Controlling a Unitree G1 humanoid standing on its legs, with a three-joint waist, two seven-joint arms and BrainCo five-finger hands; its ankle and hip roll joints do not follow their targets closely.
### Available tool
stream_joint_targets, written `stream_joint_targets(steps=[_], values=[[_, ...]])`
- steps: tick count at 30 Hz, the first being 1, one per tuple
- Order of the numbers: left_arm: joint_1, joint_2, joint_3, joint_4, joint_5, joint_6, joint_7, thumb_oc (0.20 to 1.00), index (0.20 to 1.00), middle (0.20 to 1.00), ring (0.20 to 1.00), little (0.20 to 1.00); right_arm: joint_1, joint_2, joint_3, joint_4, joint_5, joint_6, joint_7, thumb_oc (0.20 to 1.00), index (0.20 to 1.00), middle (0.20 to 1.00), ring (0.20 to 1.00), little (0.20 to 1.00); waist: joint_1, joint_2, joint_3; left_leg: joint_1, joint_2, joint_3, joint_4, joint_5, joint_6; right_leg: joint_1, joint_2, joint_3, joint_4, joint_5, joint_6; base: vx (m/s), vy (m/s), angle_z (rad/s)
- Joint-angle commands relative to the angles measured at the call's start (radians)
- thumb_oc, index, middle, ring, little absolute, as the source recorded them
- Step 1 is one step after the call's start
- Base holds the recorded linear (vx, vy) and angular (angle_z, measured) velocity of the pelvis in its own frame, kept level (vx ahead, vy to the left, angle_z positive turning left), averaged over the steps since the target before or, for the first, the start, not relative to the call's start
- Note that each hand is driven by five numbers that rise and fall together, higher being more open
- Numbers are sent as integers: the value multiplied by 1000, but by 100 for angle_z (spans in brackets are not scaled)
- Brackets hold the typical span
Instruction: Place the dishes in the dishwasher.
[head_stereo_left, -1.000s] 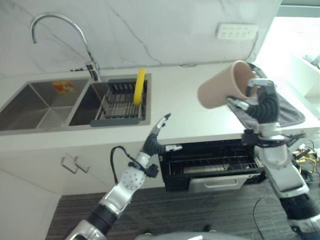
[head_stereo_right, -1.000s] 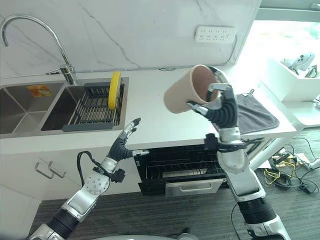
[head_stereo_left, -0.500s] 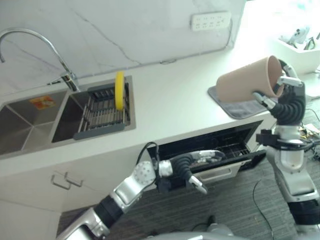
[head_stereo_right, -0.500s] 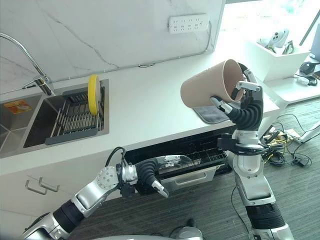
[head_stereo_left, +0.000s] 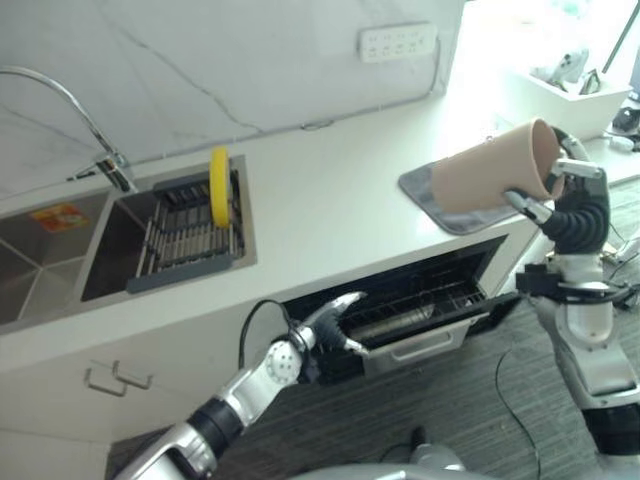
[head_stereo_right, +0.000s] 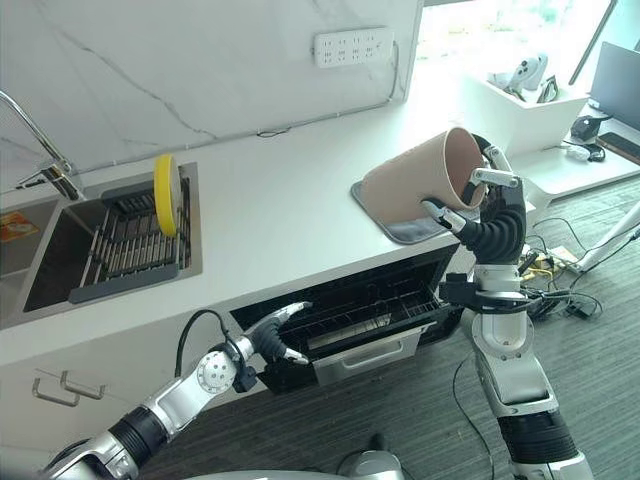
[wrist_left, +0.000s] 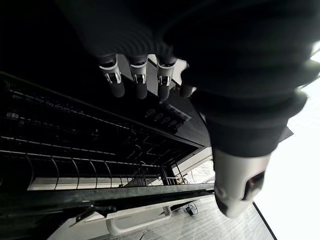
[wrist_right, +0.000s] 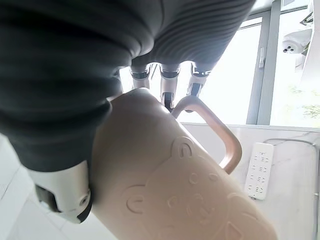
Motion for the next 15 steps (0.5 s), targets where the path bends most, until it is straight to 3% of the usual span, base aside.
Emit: stream_joint_targets(steps=[1, 9, 15], values=[[-22, 14, 36, -2, 82, -48, 91, 1000, 1000, 1000, 1000, 1000, 17, -19, -102, -78, -7, -51, 48, 200, 200, 200, 200, 200, 7, -43, -5, 16, 29, -2, 22, -49, -9, 17, -48, 37, 63, -70, 67, 0, 0, 0], [1, 6, 69, 78, 118, -51, 86, 1000, 1000, 1000, 1000, 1000, 143, -9, -167, -48, 18, -91, 104, 200, 200, 200, 200, 200, -37, -57, 1, 15, 35, 28, 34, -53, -3, -4, -43, 50, 98, -84, 70, 9, -4, -3], [-8, 10, 63, 105, 136, -58, 91, 1000, 1000, 1000, 1000, 1000, 193, -7, -179, -9, 27, -142, 140, 200, 200, 200, 200, 200, -70, -52, 26, -6, 41, 30, 87, -80, 11, -37, -39, 77, 189, -135, 60, 7, 9, -11]])
